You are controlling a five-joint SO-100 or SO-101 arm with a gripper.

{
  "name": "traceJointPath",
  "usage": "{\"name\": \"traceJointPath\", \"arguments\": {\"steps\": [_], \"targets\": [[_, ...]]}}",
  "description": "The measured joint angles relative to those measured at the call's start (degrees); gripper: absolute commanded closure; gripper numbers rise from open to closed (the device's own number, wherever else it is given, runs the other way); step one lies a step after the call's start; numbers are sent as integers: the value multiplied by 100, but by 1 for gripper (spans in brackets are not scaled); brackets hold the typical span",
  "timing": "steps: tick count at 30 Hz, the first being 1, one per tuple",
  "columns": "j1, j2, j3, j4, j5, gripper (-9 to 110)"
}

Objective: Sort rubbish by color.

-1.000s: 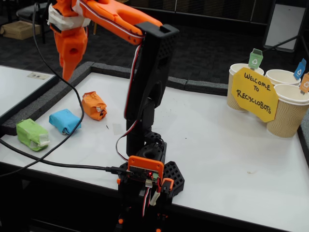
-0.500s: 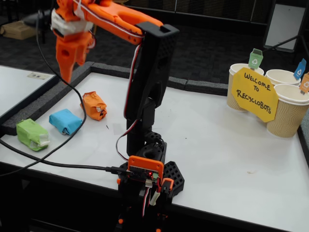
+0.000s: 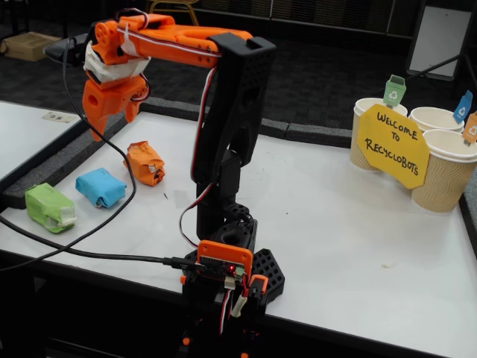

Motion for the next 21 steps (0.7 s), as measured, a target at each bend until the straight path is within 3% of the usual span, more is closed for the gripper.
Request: {"name": "traceJointPath", "arguments": {"steps": [21], "targets": [[721,-211,782,-703,-141,74]]}}
